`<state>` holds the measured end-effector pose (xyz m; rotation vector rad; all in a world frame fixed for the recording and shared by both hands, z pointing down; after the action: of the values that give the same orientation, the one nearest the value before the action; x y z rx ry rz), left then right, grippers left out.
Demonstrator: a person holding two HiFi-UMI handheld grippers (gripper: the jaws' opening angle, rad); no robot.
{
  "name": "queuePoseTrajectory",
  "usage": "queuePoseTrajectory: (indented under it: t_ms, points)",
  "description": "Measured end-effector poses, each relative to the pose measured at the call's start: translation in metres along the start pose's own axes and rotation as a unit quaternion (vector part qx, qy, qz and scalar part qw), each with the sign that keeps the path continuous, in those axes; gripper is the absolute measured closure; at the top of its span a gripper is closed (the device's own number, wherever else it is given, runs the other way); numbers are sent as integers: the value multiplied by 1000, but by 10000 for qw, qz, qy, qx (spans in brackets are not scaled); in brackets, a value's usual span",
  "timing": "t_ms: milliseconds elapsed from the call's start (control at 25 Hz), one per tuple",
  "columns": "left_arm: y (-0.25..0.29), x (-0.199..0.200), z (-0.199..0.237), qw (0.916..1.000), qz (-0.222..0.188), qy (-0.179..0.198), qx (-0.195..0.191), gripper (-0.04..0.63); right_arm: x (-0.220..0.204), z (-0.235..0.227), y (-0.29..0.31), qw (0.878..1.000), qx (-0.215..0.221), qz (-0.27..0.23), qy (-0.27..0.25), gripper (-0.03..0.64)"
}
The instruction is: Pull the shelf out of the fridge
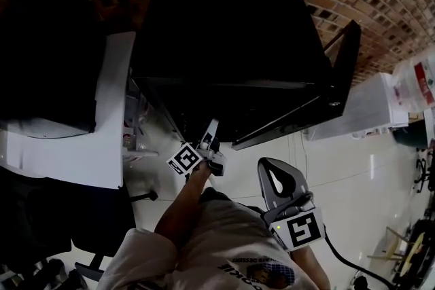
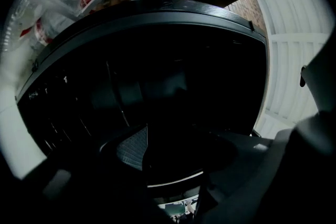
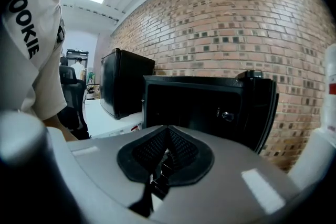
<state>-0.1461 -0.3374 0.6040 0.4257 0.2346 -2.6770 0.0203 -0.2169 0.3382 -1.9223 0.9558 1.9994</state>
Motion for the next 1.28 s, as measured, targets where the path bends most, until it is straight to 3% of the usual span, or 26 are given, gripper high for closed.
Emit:
queuePoseTrajectory:
  t_ms: [240, 640, 880, 1000, 1280]
  points:
    - [22, -8, 48, 9990, -41, -265, 362, 341, -5, -6, 9, 9999, -95, 143, 10, 612]
    - [71, -4, 82, 9972, -578, -444, 164, 344, -36, -12, 7, 9988, -270, 374, 145, 612]
    - [89, -3, 89, 9949, -734, -689, -39, 458, -49, -19, 1, 9967, -435, 594, 331, 612]
    - [92, -3, 91, 9949, -709, -712, -50, 584, -47, -21, 0, 9962, -479, 628, 359, 612]
    - [92, -1, 90, 9961, -560, -678, 2, 581, -48, -23, 2, 9962, -420, 649, 411, 612]
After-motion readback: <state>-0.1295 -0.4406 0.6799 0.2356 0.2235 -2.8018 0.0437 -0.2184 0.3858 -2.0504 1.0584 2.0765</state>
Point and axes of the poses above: the fingertips, and each gripper's own axes: y forward along the fingers, z to its left, x out of its top, the point moved 8 cm from there along -y, backward along the fingers, and after that the axes turned 7 degrees about y, right-handed, at the moved point
